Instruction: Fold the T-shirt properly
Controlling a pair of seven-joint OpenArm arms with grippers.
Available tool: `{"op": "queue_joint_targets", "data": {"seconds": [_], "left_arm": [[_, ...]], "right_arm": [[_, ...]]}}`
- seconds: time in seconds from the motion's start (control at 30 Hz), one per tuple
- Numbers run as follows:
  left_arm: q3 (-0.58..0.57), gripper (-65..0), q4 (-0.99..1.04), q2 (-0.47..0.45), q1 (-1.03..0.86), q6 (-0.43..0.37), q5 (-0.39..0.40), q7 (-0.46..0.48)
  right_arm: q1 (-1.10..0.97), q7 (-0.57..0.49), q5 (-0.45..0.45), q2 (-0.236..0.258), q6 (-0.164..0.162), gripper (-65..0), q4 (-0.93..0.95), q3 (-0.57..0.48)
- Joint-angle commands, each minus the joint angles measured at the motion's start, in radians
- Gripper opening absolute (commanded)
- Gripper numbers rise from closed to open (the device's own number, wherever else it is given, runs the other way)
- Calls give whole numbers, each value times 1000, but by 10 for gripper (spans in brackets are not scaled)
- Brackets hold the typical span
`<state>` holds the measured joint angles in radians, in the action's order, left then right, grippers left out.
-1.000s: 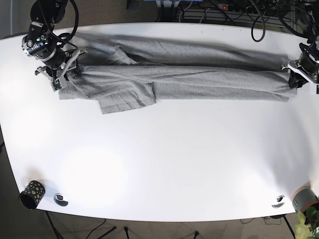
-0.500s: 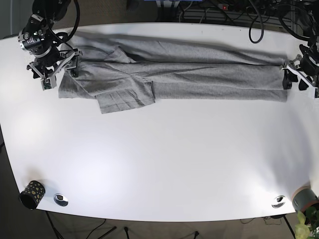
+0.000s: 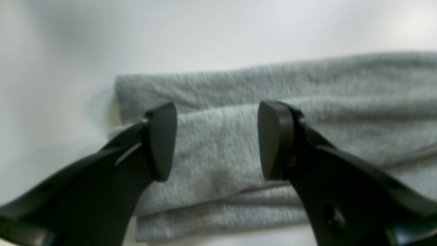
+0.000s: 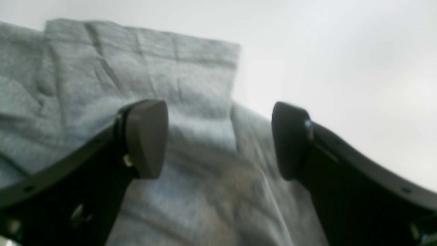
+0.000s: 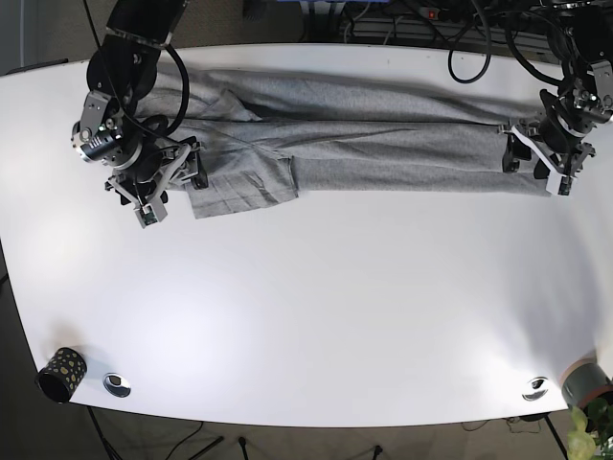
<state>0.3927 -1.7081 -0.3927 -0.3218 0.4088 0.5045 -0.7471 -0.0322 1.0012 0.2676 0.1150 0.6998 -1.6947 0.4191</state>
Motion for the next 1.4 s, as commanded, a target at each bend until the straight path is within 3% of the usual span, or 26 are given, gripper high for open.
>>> {"op": "queue_joint_targets", "data": {"seconds": [0.0,0.17,0.57,0.77,0.97,1.13,1.37], "left_arm": [[2,-304,9,-18,6,2,-11,18],[7,-304,59,-18,6,3,-11,18],[4,-304,108,-19,6,5,-11,18],[4,-304,153,-19,10,5,-11,21],[-1,-304,161,-19,10,5,-11,21],[-1,-304,182,-19,11,5,-11,22],[-1,-304,193,-19,11,5,-11,24]], "right_arm": [[56,-15,12,30,-2,-192,69,-25],[142,-17,17,56,-2,-192,218,-65],[206,-17,22,44,-2,-203,333,-68],[196,-17,17,5,-2,-457,333,-68],[197,-21,20,4,-2,-650,331,-68],[188,-21,22,2,-2,-650,222,-61],[73,-15,22,-34,-2,-650,-74,-13]]}}
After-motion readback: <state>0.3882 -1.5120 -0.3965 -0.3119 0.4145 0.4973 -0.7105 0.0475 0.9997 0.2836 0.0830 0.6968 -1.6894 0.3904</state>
